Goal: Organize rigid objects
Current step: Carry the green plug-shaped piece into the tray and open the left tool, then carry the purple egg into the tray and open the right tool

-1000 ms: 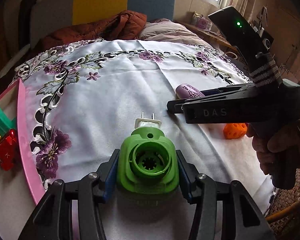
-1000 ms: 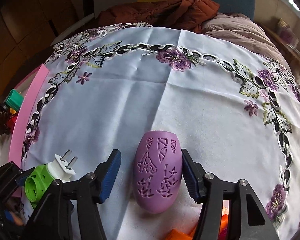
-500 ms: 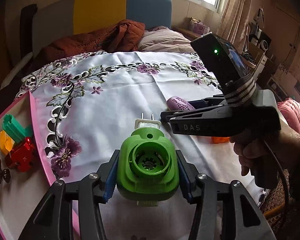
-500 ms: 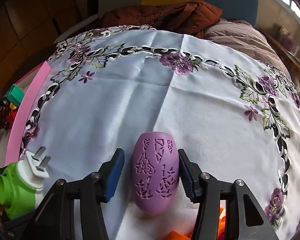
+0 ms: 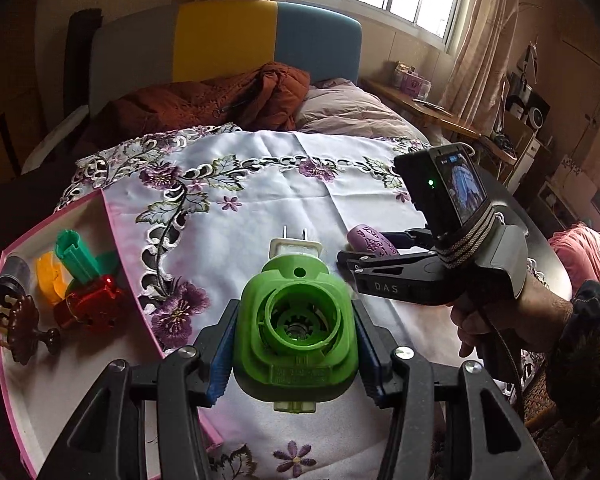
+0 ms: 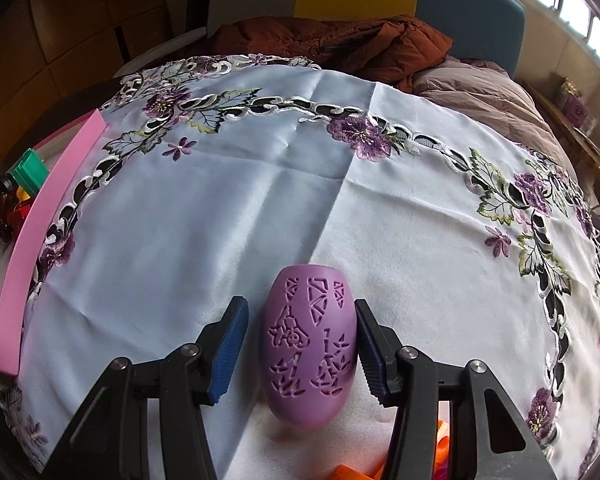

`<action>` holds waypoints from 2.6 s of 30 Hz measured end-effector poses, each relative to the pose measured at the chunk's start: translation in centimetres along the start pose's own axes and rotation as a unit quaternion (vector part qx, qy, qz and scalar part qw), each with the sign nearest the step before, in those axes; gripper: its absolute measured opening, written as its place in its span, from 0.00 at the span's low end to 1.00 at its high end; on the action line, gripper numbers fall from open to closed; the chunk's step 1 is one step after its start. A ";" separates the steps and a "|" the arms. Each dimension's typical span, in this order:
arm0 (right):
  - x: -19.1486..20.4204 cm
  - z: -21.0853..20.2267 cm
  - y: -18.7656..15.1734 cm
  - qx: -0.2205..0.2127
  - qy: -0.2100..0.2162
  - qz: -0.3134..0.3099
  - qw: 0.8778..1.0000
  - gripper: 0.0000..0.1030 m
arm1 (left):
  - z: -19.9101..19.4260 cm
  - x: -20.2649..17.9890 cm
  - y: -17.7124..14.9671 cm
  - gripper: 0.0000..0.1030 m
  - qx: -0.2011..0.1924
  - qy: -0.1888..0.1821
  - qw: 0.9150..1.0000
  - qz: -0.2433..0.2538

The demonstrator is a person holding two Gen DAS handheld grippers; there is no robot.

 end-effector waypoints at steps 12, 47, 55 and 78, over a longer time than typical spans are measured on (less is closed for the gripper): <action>0.1 0.0 0.0 0.003 -0.004 -0.005 1.000 0.52 | -3.8 7.6 -0.2 0.51 -0.019 0.049 0.996 -0.068; 0.5 -0.2 -0.1 0.003 -0.016 -0.022 1.000 0.51 | -4.4 21.4 -8.3 0.51 0.050 0.159 0.964 -0.208; 0.5 -0.2 -0.1 0.003 -0.016 -0.025 1.000 0.51 | -4.2 21.5 -8.3 0.51 0.049 0.161 0.964 -0.207; 0.7 -0.5 -0.3 0.003 -0.023 -0.029 0.999 0.47 | -7.8 21.9 -6.8 0.52 0.011 0.224 0.959 -0.172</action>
Point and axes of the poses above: each gripper's, at about its wrist camera, not at the fingertips, and z roughly the way its jaws point, x to its left, y to its top, the point moved 9 cm from there along z, roughly the way its jaws point, and after that the axes turned 6 degrees about -x, right-handed, at the moved point
